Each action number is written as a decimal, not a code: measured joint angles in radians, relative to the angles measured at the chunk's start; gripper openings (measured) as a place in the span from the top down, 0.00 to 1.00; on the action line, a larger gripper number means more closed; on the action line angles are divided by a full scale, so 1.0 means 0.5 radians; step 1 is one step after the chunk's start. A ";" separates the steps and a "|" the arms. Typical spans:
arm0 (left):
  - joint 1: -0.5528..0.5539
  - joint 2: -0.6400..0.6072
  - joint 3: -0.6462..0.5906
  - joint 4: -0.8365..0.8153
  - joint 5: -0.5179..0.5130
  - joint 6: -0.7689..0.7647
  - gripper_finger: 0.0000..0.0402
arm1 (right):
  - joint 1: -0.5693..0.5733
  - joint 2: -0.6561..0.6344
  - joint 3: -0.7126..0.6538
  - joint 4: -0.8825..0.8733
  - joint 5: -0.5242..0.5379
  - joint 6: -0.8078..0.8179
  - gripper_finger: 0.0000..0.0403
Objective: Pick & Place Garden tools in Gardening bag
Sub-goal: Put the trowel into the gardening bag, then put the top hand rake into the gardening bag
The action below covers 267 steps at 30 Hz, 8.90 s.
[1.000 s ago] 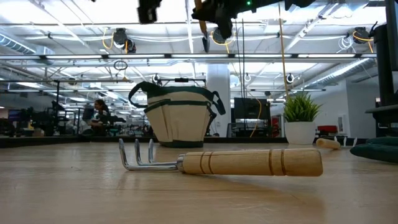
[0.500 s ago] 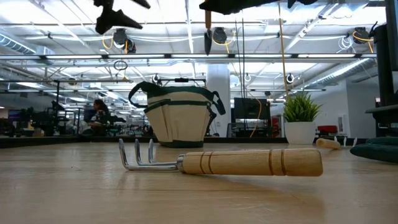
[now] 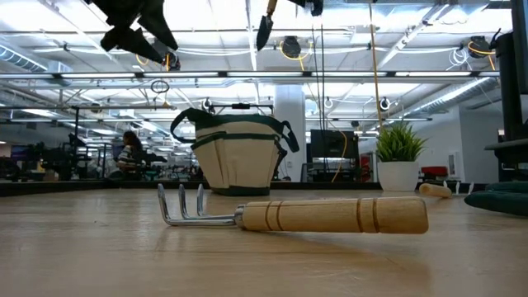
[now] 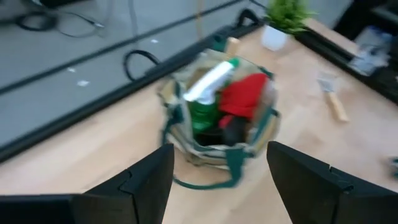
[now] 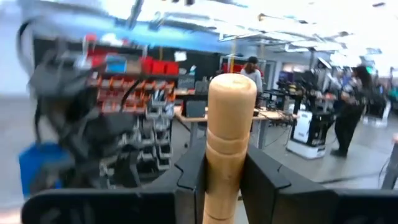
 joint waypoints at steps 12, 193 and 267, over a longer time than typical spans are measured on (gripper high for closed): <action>0.001 0.000 0.000 -0.016 -0.258 0.154 0.34 | -0.218 0.259 0.081 -0.015 0.004 0.497 0.84; -0.116 0.001 -0.694 0.900 -0.039 -0.050 0.34 | 0.413 -0.420 -0.777 -2.854 -0.101 -1.056 0.56; -0.117 0.000 -0.694 1.190 -0.038 -0.254 0.34 | 0.410 -0.417 -1.194 -2.040 0.155 -0.942 0.99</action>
